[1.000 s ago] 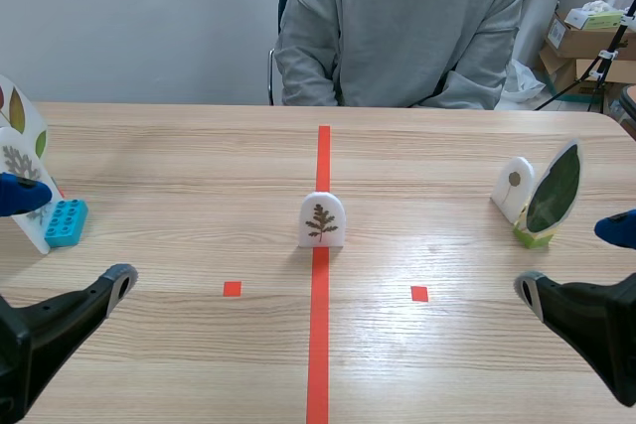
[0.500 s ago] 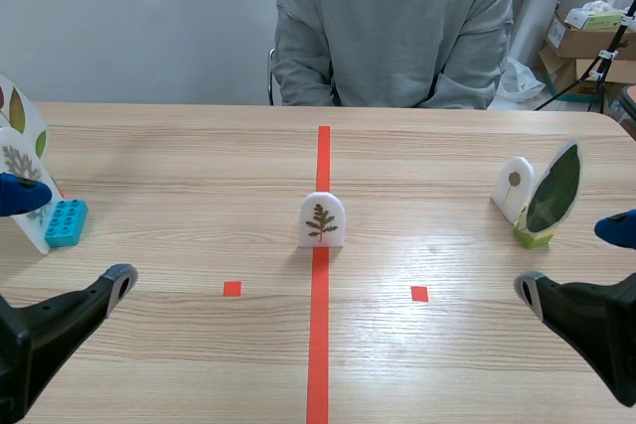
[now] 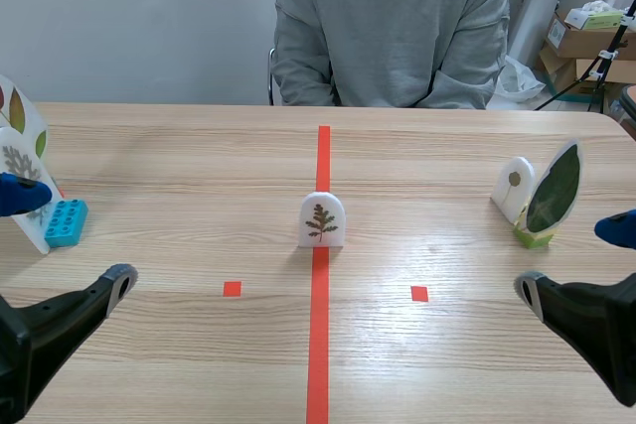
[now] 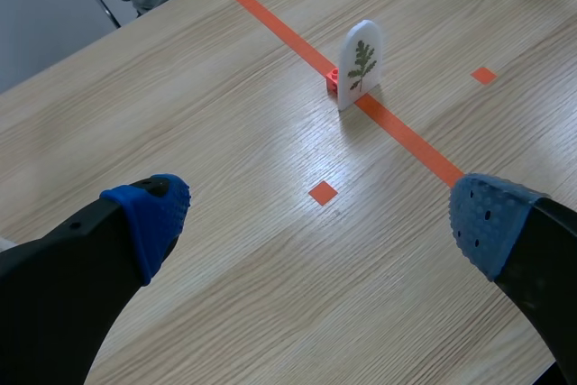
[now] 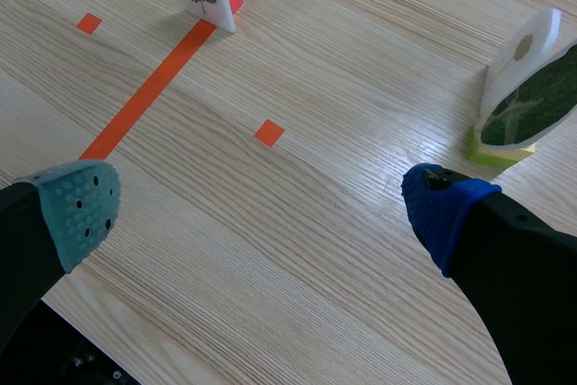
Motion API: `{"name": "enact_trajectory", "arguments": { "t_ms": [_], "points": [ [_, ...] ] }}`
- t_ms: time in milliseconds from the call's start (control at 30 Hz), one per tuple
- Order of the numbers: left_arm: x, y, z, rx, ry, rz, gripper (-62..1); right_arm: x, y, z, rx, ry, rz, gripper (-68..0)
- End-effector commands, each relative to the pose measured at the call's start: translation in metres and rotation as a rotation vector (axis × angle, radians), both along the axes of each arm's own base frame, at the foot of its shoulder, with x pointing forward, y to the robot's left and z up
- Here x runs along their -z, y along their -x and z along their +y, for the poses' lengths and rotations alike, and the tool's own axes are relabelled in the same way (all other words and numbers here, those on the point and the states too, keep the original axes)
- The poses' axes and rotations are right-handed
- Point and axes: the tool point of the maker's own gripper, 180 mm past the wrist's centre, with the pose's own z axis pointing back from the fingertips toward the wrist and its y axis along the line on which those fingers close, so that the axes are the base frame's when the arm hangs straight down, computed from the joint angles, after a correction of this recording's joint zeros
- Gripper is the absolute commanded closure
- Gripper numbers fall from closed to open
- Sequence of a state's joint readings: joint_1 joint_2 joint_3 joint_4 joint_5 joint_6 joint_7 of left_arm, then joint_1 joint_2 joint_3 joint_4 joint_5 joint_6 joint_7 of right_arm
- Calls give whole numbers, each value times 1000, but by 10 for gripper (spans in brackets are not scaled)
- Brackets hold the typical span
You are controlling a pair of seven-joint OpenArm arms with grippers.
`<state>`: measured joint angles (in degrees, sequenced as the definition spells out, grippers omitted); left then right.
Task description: Do the leaf sorting experiment
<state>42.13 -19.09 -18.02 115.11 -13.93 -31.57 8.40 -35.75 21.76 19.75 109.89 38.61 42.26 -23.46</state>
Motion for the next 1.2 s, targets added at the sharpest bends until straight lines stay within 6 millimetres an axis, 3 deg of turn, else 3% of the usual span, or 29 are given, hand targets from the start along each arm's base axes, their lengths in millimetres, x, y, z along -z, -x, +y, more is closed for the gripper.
{"name": "enact_trajectory", "arguments": {
  "t_ms": [0, 300, 700, 867, 1033, 1167],
  "points": [
    [-1, -4, 2, -9, 11, -15, -617, -10, -4, 5, -26, -10, -35, -653],
    [26, -19, 13, -47, 5, 39, -617, -10, -4, 5, -26, -7, -35, -653],
    [25, -19, 13, -46, 8, 37, -617, -10, -4, 5, -26, -8, -35, -653],
    [27, -22, 3, -15, 21, 37, -617, -10, -4, 5, -26, -8, -36, -653],
    [46, -36, -13, 67, 3, 55, -617, -10, -4, 5, -26, -7, -35, -653],
    [65, -62, -21, 102, -13, 61, -617, -10, -4, 5, -26, -7, -35, -653]
  ]
}}
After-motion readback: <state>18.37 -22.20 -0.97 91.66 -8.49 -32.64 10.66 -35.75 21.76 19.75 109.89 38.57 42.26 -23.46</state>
